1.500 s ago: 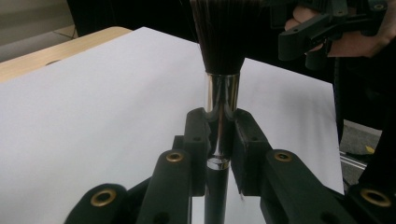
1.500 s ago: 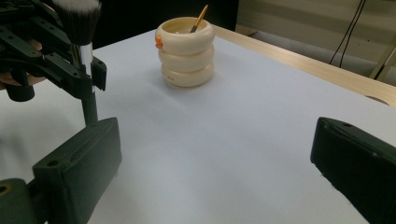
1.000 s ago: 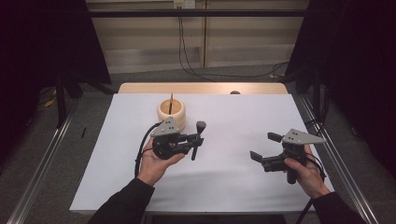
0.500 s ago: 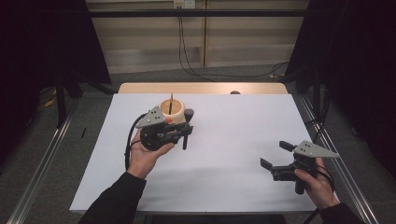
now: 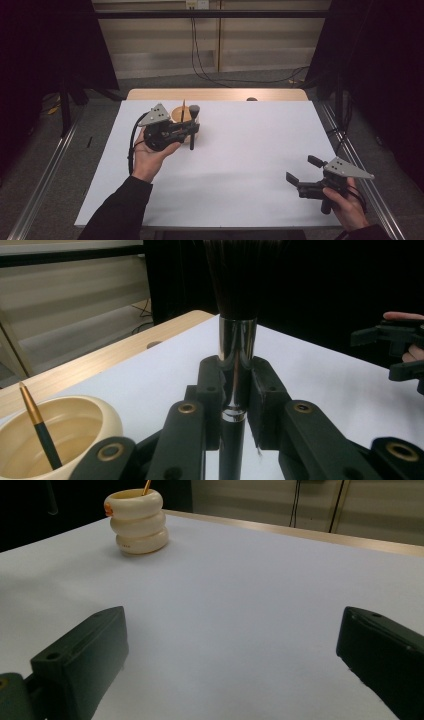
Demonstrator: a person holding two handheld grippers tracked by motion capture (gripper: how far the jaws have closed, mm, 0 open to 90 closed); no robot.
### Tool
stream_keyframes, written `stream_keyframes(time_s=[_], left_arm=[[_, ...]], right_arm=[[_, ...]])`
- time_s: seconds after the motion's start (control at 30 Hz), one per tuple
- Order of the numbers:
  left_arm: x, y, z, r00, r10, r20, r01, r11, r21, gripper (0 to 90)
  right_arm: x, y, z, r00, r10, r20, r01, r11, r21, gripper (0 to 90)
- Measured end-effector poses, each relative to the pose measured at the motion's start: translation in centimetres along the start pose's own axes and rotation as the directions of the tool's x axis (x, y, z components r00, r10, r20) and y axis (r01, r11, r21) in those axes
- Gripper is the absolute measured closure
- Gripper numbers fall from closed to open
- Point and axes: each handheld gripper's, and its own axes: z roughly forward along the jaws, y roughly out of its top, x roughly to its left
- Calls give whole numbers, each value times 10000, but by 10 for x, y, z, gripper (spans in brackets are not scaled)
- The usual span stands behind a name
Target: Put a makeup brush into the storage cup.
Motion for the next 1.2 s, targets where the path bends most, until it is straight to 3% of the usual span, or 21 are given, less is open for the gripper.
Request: stream_keyframes(time_s=[0.17, 0.43, 0.6, 0.63, 0.77, 0.87, 1.07, 1.2], left_arm=[[8, 6, 2, 9997, -4, -228, 5, 10000, 67, 782], [22, 17, 2, 9980, -77, -623, 74, 10000, -49, 782], [30, 25, 0, 9965, -284, -783, 257, 9990, -357, 782], [30, 27, -1, 9942, -272, -1039, 242, 9992, -303, 782], [40, 32, -2, 9934, -397, -1077, 341, 9980, -529, 782], [47, 35, -2, 9895, -454, -1370, 371, 9973, -629, 782], [54, 37, 3, 9809, -203, -1935, 95, 9984, -565, 782], [63, 38, 7, 9790, -385, -2004, 256, 9974, -667, 782]], right_arm=[[-2, -5, -2, 9995, 40, 298, -38, 10000, -86, 7], [-1, -10, -4, 9992, 26, 390, -18, 9998, -200, 2], [0, -14, -4, 9989, 61, 462, -49, 9996, -261, 1], [0, -14, -4, 9992, -3, 409, 14, 9997, -262, 1], [-1, -14, -4, 9992, 12, 406, 1, 9995, -309, 1], [-1, -15, -3, 9995, 43, 326, -33, 9995, -312, 1], [-1, -16, -2, 9997, 1, 230, 7, 9994, -340, 2], [-1, -16, -3, 9997, 15, 256, -4, 9991, -415, 2]])
